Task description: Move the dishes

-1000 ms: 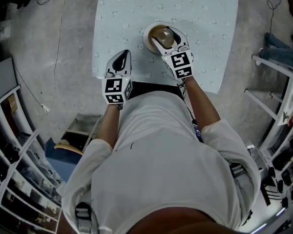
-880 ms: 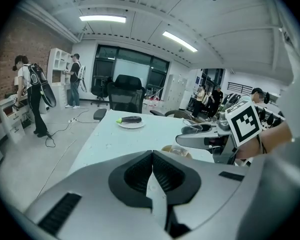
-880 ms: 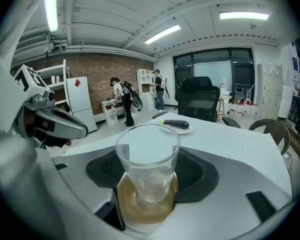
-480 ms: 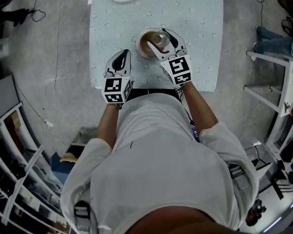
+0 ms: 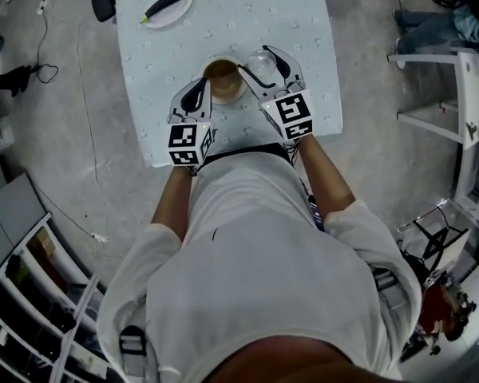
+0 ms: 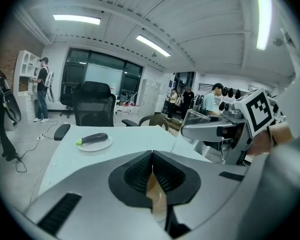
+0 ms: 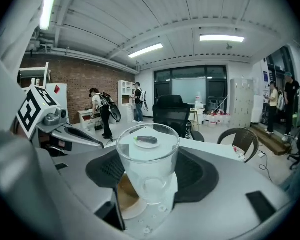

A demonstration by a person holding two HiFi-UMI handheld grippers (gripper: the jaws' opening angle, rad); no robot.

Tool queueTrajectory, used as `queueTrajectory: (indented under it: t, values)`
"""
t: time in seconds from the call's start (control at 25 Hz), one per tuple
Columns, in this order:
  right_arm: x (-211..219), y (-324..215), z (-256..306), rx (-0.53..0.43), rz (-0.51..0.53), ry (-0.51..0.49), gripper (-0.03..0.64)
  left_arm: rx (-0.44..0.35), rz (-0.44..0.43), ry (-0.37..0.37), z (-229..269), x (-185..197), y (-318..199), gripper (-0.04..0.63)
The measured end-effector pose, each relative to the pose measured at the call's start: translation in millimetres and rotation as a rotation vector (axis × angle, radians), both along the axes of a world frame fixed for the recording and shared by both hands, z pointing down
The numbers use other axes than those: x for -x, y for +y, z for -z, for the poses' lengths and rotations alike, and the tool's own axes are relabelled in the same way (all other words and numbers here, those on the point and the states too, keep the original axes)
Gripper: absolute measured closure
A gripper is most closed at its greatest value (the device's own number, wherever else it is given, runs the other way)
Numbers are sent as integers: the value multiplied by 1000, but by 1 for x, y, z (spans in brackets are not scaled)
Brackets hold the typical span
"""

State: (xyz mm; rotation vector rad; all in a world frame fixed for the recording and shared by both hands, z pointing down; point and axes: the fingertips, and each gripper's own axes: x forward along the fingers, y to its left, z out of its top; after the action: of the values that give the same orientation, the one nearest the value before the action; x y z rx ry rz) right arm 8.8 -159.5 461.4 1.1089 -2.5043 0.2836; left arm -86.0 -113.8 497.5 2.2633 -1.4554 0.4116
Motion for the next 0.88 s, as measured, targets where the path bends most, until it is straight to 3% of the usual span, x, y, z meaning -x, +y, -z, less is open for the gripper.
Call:
queueTrajectory:
  t: [0.44, 0.88]
  values:
    - [-88, 11, -4, 17, -194, 18, 339, -2, -185, 3, 2, -73, -16, 577]
    - [-104, 21, -49, 93, -182, 18, 339, 63, -176, -35, -22, -80, -3, 577]
